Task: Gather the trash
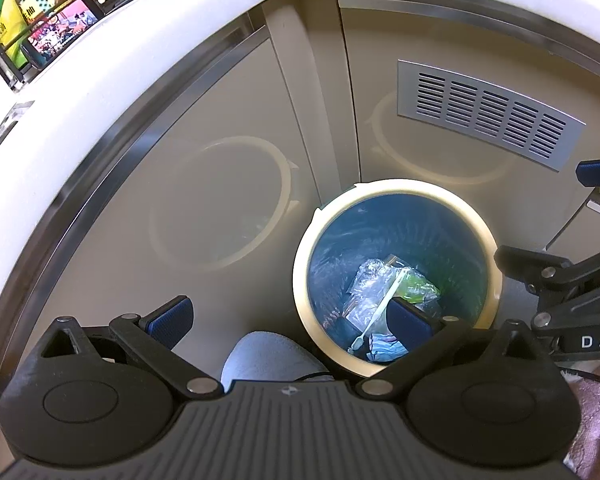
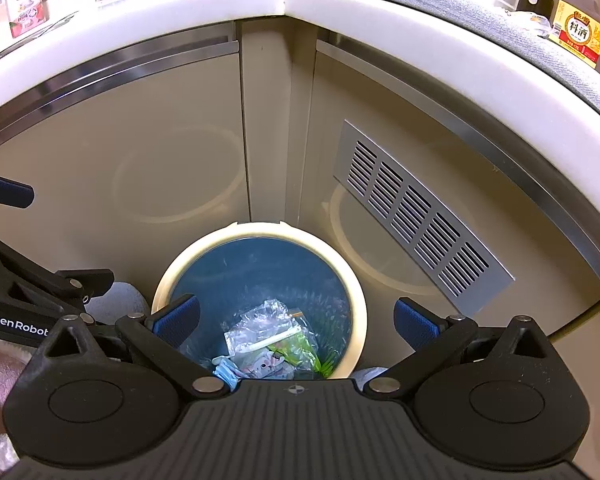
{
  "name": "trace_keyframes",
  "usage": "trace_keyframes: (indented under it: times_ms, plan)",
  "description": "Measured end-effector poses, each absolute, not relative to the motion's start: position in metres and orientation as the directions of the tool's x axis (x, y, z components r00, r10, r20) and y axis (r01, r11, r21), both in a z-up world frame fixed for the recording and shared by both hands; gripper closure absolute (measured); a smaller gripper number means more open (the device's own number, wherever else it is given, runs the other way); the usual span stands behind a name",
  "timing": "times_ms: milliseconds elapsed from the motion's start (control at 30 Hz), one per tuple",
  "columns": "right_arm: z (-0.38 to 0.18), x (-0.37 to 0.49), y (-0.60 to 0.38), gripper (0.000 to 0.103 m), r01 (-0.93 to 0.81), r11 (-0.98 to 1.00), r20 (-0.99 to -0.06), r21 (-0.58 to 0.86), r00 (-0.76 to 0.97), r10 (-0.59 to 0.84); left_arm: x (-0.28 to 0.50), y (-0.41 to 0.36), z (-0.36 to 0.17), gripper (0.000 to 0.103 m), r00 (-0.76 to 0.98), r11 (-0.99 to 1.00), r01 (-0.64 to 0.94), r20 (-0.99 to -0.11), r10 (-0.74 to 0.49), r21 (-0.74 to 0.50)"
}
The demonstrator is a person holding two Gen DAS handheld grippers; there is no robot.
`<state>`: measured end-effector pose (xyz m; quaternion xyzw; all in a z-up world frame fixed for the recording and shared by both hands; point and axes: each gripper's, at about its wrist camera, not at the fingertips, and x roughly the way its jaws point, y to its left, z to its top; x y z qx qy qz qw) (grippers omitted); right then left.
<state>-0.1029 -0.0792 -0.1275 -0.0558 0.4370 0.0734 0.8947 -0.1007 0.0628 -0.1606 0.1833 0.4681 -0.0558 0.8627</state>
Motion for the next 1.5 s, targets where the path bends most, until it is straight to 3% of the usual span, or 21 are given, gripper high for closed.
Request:
trace_keyframes:
  times_ms: [1300, 1500]
  plan:
    - [-0.130, -0.104, -0.078, 0.000, -0.202, 0.979, -0.794, -0.039, 0.601, 0.093, -0.099, 0.068, -0.148, 0.000, 0.623, 0.932, 0.218, -0.777, 0.096, 0.290]
    - [-0.117, -0.111, -0.084, 0.000, -0.189, 0.981, -0.732, -0.040, 0.674, 0.100, -0.099, 0.070, -0.145, 0.000, 0.632, 0.934, 0.203, -0.768, 0.105, 0.294]
